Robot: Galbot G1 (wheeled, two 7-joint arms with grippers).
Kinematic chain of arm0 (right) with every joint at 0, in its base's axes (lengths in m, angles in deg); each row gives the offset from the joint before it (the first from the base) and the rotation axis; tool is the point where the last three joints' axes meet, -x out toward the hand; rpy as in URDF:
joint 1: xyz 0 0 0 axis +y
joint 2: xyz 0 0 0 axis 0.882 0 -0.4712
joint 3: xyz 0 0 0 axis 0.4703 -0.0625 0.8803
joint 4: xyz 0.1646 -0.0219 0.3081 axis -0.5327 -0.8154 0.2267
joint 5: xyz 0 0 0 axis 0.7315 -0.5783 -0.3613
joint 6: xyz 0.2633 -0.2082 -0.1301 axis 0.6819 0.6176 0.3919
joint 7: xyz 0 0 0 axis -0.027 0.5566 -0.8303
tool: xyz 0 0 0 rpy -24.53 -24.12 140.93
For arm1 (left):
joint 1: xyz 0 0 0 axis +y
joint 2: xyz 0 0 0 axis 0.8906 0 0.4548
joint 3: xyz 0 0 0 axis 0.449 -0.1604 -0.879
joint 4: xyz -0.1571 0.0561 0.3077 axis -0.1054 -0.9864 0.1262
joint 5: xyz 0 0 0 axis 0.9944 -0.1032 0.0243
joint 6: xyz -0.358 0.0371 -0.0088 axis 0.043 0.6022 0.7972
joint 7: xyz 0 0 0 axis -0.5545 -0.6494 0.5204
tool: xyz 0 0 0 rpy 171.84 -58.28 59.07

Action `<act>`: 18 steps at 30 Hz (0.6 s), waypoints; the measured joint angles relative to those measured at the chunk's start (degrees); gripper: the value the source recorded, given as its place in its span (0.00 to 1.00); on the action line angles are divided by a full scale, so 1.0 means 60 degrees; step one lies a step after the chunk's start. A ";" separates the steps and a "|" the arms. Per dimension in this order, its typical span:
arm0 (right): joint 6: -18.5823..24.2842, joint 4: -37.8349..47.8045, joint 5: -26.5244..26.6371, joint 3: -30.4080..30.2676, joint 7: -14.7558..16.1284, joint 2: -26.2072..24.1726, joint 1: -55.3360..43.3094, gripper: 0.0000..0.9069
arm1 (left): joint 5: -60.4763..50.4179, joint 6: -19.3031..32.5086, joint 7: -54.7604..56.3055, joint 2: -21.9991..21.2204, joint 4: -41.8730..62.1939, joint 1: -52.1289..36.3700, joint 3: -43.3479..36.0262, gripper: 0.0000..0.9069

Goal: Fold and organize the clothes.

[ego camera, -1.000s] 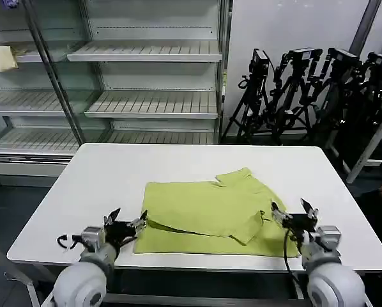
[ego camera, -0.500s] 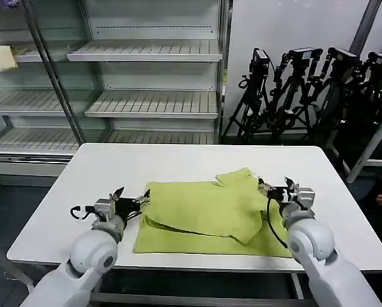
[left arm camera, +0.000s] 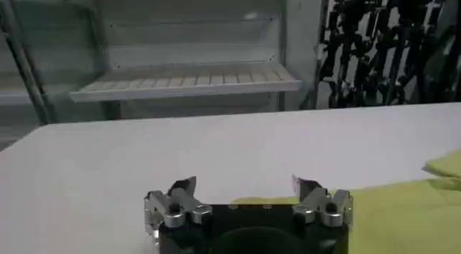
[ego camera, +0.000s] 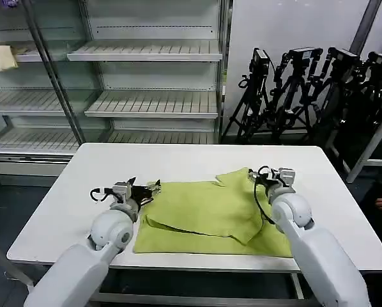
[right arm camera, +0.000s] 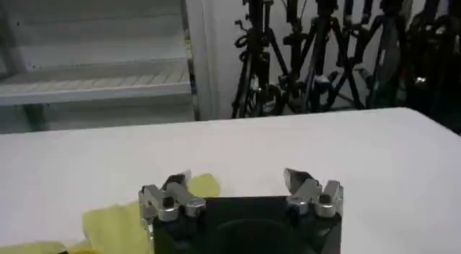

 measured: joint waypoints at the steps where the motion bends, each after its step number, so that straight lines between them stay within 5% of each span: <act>1: -0.0002 0.0143 0.0027 -0.0063 0.0017 0.0037 -0.0098 1.00 | 0.0024 -0.0001 -0.0003 -0.0030 0.0103 -0.0084 -0.0075 1.00; 18: -0.0010 0.2134 0.0215 -0.0792 0.0243 0.0712 -0.1207 1.00 | 0.0488 -0.0022 0.0028 -0.0252 0.1361 -0.0850 -0.0802 1.00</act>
